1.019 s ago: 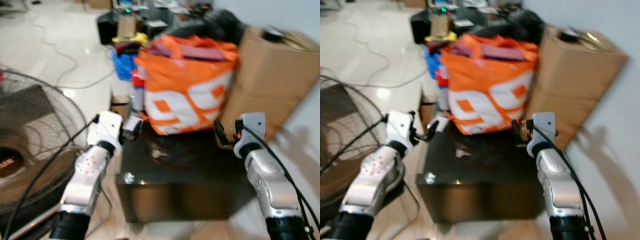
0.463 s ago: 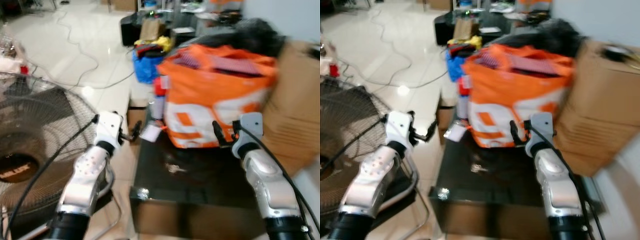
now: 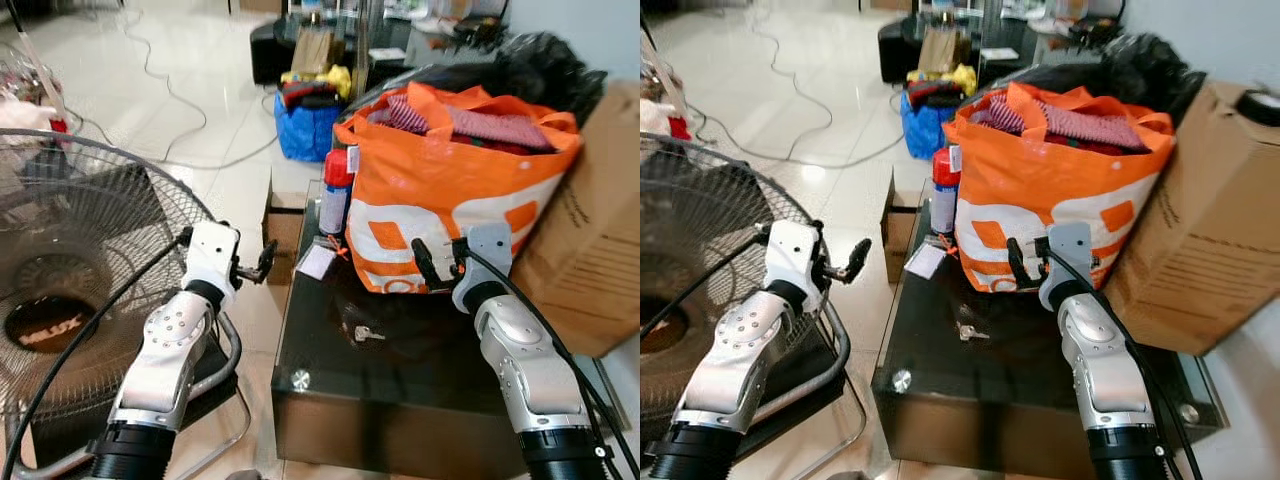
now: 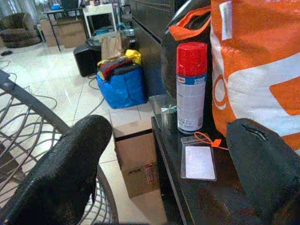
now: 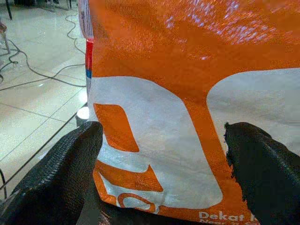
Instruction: Hang keys on a hook
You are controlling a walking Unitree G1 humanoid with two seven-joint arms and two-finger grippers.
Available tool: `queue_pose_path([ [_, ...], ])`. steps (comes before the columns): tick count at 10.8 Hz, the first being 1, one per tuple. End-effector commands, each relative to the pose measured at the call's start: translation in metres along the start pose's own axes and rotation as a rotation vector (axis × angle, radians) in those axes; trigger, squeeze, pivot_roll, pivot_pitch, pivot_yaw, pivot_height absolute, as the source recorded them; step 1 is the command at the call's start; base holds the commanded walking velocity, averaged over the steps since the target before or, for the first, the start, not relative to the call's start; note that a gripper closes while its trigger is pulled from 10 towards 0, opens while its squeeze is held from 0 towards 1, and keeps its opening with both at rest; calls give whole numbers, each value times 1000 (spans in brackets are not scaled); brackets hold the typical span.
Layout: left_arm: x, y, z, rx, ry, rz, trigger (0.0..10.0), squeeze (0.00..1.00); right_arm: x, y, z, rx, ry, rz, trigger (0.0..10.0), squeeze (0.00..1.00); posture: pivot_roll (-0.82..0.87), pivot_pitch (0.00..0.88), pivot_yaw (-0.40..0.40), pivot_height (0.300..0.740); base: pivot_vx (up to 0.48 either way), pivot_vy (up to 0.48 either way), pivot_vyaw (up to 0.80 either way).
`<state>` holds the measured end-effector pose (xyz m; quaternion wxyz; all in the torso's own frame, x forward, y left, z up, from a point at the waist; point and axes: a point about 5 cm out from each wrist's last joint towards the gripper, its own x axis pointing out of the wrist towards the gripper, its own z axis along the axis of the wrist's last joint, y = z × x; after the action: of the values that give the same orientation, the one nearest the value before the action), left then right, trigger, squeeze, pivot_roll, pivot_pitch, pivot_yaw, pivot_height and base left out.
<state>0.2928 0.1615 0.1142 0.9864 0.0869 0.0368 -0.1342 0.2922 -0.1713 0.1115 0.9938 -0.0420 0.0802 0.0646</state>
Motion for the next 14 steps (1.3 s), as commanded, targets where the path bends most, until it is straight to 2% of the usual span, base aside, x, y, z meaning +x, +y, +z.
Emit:
queue_pose_path([
  [1,2,-2,2,15,3,-10,10000,0,-1,-6,-1,-1,-3,-24,10000,933,5,0,-29,740,0,0,0],
  [10,7,-2,3,21,-3,-18,10000,0,1,-8,1,11,-7,-34,10000,929,2,0,-21,740,0,0,0],
  [14,7,-4,-1,75,36,-104,10000,0,16,-19,5,-31,4,-80,10000,929,-8,0,22,740,0,0,0],
])
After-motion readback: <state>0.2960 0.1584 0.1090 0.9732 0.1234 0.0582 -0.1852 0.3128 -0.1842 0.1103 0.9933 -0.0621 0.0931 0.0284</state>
